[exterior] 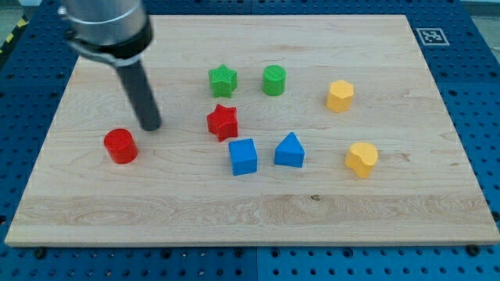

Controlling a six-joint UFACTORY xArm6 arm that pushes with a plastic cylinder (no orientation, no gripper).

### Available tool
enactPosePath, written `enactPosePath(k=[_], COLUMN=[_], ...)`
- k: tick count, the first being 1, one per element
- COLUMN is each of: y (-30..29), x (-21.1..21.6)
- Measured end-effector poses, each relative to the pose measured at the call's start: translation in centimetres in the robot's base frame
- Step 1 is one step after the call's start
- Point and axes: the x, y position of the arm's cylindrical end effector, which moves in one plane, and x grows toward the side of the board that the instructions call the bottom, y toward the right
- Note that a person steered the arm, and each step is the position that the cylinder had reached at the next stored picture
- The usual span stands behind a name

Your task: Move the red star to the top right of the triangle

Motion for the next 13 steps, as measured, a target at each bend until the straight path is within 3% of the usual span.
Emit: enactPosePath(k=[1, 5, 10, 13], y=[4.1, 5.9, 17.2, 20.4], x=[-0.2, 1.3, 0.4, 1.5])
